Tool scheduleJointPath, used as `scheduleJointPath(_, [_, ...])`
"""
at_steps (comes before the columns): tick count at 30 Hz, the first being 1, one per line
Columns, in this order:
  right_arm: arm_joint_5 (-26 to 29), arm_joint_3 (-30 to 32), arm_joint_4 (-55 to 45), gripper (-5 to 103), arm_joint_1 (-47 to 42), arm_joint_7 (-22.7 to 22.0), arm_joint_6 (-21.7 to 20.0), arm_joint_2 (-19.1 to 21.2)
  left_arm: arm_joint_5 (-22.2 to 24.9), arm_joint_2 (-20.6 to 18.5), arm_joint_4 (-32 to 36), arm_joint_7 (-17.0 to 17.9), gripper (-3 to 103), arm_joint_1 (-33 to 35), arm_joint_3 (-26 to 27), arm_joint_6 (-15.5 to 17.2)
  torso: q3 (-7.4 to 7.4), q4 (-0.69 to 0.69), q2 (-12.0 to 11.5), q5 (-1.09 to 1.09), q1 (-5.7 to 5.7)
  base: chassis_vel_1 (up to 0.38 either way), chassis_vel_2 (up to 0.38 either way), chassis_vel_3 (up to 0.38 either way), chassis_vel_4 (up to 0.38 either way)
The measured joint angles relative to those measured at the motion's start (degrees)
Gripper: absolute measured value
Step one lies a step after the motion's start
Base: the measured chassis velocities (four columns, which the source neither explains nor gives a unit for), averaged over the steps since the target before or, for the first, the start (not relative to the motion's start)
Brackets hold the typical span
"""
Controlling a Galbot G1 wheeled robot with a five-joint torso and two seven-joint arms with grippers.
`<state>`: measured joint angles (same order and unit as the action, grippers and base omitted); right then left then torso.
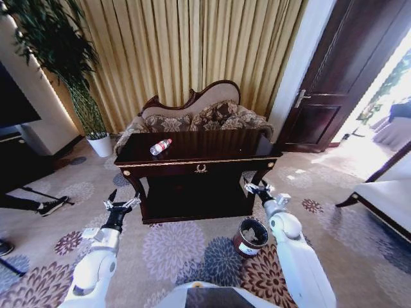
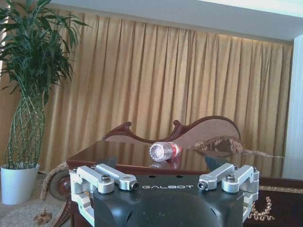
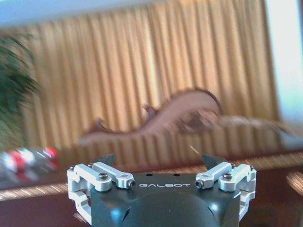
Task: Move to the front of the table and place the trash on the table into the trash bin.
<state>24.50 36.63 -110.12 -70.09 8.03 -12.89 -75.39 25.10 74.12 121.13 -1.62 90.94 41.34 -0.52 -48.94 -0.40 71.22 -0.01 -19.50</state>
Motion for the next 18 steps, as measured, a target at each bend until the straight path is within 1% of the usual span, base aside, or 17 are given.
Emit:
scheduleJointPath(1, [0.0, 0.0, 0.0, 100, 0.0, 0.0, 0.0, 0.0, 0.0, 0.0, 0.0, 0.0, 100, 0.0, 0.0, 0.0, 0.00, 0.00, 0.0, 0.00, 0.00, 0.000, 0.000, 0.000, 0.000])
scheduleJointPath(4, [-0.7, -2.9, -7.2, 100, -1.6, 0.0, -1.0, -1.1, 0.0, -0.2, 1.3, 0.7, 100, -0.1, 0.3, 0.8, 0.00, 0.01, 0.0, 0.01, 0.00, 0.000, 0.000, 0.000, 0.000])
scheduleJointPath(5, [-0.7, -2.9, -7.2, 100, -1.6, 0.0, -1.0, -1.1, 0.0, -0.2, 1.3, 0.7, 100, -0.1, 0.3, 0.8, 0.00, 0.01, 0.0, 0.01, 0.00, 0.000, 0.000, 0.000, 0.000])
scheduleJointPath(8, [-1.8, -4.3, -9.0, 100, -2.2, 0.0, -2.9, -1.6, 0.6, -0.4, 2.5, 1.3, 100, 0.0, 0.9, 1.6, 0.00, 0.01, 0.0, 0.01, 0.00, 0.000, 0.000, 0.000, 0.000])
scheduleJointPath(10, [-1.8, -4.6, -9.1, 100, -2.3, 0.0, -3.1, -1.6, 0.9, -0.4, 2.9, 1.5, 100, 0.0, 1.0, 2.0, 0.00, 0.01, 0.0, 0.01, 0.00, 0.000, 0.000, 0.000, 0.000])
scheduleJointPath(11, [-1.7, -4.9, -8.8, 100, -2.3, 0.0, -3.3, -1.3, 1.4, -0.6, 3.7, 2.1, 100, 0.1, 1.2, 3.0, 0.00, 0.01, 0.0, 0.02, 0.00, 0.000, 0.000, 0.000, 0.000])
scheduleJointPath(12, [-1.7, -4.9, -8.8, 100, -2.3, 0.0, -3.3, -1.3, 1.4, -0.6, 3.7, 2.1, 100, 0.1, 1.2, 3.0, 0.00, 0.01, 0.0, 0.02, 0.00, 0.000, 0.000, 0.000, 0.000])
scheduleJointPath(13, [-1.8, -5.0, -8.1, 100, -2.3, 0.0, -3.4, -0.7, 2.5, -1.0, 4.8, 3.5, 100, 0.1, 1.2, 5.3, 0.00, 0.01, 0.0, 0.02, 0.00, 0.000, 0.000, 0.000, 0.000])
scheduleJointPath(14, [-1.7, -5.1, -7.6, 100, -2.3, 0.0, -3.4, -0.4, 3.2, -1.3, 5.6, 4.6, 100, -0.1, 1.2, 6.9, -0.01, 0.01, 0.0, 0.02, 0.00, 0.000, 0.000, 0.000, 0.000])
scheduleJointPath(15, [-1.7, -5.1, -7.6, 100, -2.3, 0.0, -3.4, -0.4, 3.2, -1.3, 5.6, 4.6, 100, -0.1, 1.2, 6.9, -0.01, 0.01, 0.0, 0.02, 0.00, 0.000, 0.000, 0.000, 0.000])
scheduleJointPath(17, [-0.9, -5.1, -7.2, 100, -2.2, 0.0, -3.4, 0.2, 3.7, -2.0, 6.4, 6.4, 100, -0.9, 1.0, 9.4, 0.00, 0.00, 0.0, 0.02, 0.00, 0.000, 0.000, 0.000, 0.000])
scheduleJointPath(18, [-0.9, -5.1, -7.2, 100, -2.2, 0.0, -3.4, 0.2, 3.7, -2.0, 6.4, 6.4, 100, -0.9, 1.0, 9.4, 0.00, 0.00, 0.0, 0.02, 0.00, 0.000, 0.000, 0.000, 0.000])
